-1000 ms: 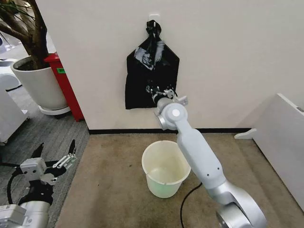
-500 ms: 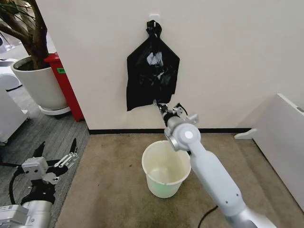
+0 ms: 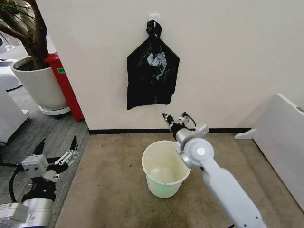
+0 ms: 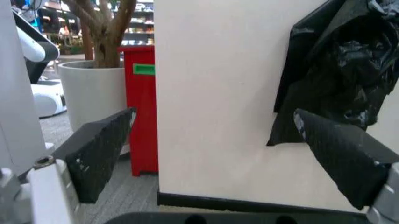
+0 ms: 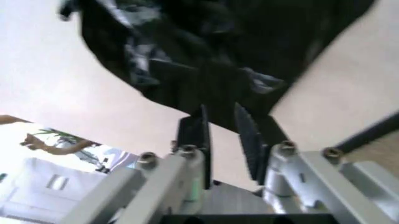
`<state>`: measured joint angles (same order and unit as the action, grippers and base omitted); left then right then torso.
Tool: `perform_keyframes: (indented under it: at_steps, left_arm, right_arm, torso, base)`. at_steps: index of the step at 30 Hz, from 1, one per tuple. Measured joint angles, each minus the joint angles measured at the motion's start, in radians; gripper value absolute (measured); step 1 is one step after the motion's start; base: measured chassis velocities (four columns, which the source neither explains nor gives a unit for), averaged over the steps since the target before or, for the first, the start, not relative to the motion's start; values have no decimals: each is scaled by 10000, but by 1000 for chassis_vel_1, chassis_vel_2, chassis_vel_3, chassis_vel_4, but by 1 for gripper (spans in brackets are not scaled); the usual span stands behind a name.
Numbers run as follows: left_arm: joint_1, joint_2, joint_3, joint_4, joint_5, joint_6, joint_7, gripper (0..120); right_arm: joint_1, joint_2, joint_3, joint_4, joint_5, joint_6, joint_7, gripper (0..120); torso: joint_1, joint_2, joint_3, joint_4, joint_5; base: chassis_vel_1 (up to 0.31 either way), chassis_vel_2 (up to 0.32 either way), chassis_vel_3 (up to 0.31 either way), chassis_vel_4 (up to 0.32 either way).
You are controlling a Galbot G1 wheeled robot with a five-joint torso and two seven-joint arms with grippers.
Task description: Place the garbage bag over the trash bin.
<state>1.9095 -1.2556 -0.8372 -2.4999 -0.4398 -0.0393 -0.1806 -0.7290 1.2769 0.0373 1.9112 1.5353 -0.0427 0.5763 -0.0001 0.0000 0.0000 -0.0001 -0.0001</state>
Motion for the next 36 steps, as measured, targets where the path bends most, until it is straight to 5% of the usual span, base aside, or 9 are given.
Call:
perform_keyframes:
  at_steps: [9, 22, 36]
  left_arm:
    - [224, -41, -41, 0, 23, -15, 46, 100]
    - [296, -119, -30, 0, 55, -90, 134, 100]
    - [308, -107, -34, 0, 54, -105, 146, 100]
  right_arm:
    - [1579, 1535, -67, -1322, -111, 603, 1490, 47]
    - [2468, 2238, 397, -2842, -287, 845, 1928, 94]
    - [2427, 2067, 1142, -2861, 155, 790, 1888, 100]
  torso:
    - [0, 0, 1, 4, -1]
    - [1, -1, 2, 1, 0]
    - [1, 0, 0, 1, 1]
  base:
    - [0, 0, 0, 0]
    - [0, 0, 0, 0]
    - [0, 0, 0, 0]
